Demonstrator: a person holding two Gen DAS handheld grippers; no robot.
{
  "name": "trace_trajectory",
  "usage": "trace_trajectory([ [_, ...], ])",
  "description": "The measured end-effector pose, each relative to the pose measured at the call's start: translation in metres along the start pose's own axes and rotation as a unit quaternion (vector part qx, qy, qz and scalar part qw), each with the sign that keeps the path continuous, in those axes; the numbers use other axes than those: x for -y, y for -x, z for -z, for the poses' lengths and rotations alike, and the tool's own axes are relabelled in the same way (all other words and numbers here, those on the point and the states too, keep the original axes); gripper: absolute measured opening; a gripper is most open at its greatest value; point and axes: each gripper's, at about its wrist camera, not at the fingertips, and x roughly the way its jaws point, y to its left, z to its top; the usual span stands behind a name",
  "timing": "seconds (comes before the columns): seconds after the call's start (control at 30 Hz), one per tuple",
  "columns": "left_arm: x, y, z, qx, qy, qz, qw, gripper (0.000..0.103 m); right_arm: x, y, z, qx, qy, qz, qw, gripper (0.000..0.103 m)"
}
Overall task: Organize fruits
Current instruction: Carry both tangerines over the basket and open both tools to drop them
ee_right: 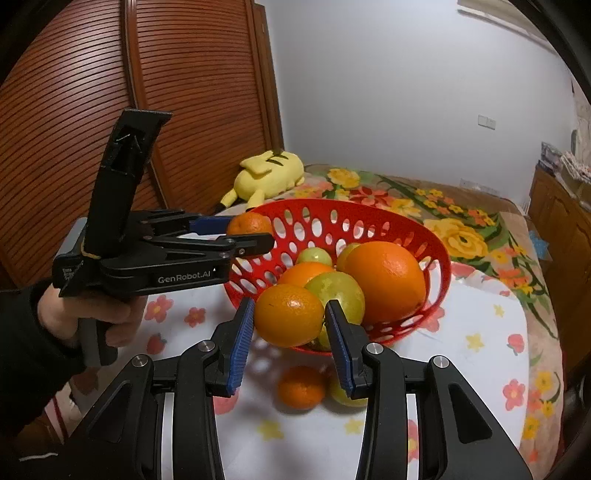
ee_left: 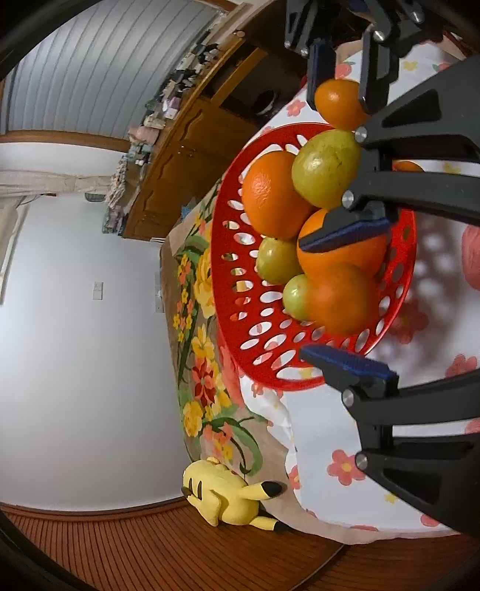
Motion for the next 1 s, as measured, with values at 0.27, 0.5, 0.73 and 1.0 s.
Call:
trace_trajectory([
  [0.27,-0.014,0.010,-0.003,0.010,0.009,-0.010,0.9999,0.057,-0.009,-0.013,-0.008,-0.007,0.012,0.002,1.000,0.039],
  [0.5,-0.028,0.019,0.000,0.015,0.018,-0.018,0.9996,0.060,-0.016,-0.030,-0.016,-0.014,0.016,0.000,1.000,0.039],
  [0.73,-0.041,0.026,0.006,0.017,0.023,-0.021,0.9994,0.060,-0.021,-0.054,-0.019,-0.025,0.014,-0.005,1.000,0.039],
  [1.0,-0.048,0.033,0.014,0.019,0.024,-0.024,0.9992,0.060,-0.029,-0.065,-0.024,-0.025,0.018,-0.005,1.000,0.039],
])
